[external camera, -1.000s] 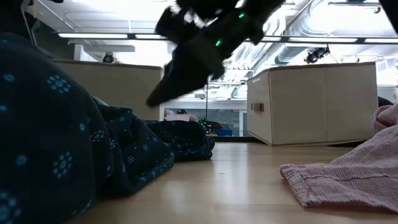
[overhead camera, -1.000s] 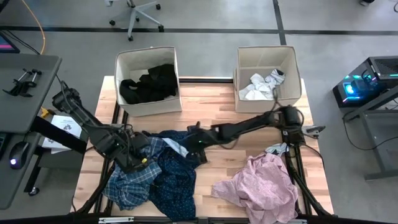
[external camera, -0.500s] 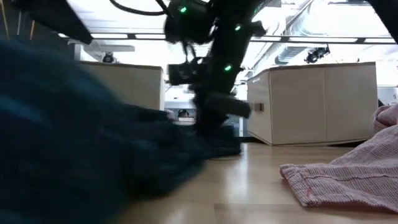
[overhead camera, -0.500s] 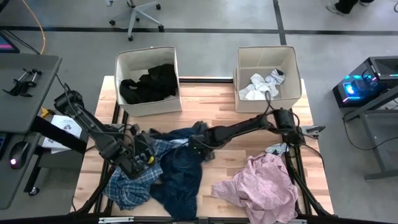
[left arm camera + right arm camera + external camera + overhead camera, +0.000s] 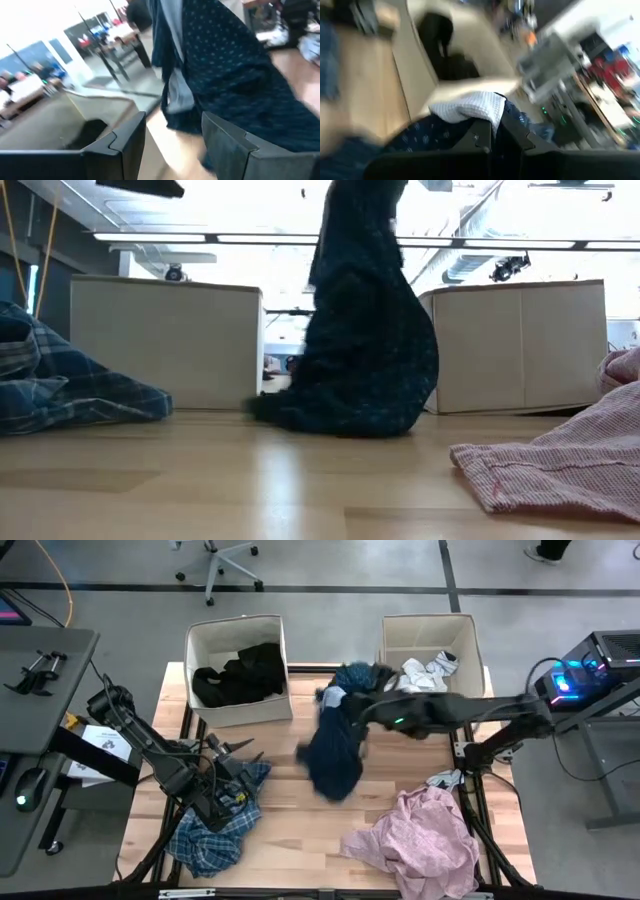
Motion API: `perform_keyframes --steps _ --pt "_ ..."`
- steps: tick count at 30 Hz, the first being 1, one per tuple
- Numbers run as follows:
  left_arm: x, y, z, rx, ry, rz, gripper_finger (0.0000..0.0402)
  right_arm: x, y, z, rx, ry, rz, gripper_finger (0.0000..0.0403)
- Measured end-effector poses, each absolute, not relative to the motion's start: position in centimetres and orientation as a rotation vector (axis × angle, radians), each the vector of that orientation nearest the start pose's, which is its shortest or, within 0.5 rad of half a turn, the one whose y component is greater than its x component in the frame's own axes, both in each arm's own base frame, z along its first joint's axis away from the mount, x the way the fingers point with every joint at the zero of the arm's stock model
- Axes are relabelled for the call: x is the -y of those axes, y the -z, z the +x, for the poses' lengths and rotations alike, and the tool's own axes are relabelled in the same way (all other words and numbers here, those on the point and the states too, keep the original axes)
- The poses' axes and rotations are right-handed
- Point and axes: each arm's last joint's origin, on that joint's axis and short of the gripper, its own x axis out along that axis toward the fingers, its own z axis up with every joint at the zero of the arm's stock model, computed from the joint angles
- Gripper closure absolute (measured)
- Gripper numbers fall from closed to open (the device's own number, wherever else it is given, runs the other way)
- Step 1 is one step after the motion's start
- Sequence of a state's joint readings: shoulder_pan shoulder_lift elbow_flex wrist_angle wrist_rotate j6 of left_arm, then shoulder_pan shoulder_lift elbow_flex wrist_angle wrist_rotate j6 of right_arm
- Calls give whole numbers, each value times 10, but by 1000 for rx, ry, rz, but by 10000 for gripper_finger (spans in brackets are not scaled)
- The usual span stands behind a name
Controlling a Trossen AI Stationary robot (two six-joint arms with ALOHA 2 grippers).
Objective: Sort clothes
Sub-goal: Put the dark blue shirt into the left laundry bin
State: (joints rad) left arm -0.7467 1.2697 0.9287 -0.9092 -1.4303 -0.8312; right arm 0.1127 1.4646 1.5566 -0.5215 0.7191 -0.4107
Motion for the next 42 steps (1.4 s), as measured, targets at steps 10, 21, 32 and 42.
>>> perform_keyframes --steps 10,21,32,42 --pt "125 -265 178 -208 -790 391 218 -26 -420 293 -450 62 -262 401" --pt "126 -265 178 -215 -783 375 218 -20 -350 343 -766 -103 -116 400" --pt "126 -265 179 -226 -773 354 218 -15 -235 403 -1088 -303 -21 380" --pt "128 -265 181 -239 -752 302 218 -18 -241 394 -1141 -208 20 246"
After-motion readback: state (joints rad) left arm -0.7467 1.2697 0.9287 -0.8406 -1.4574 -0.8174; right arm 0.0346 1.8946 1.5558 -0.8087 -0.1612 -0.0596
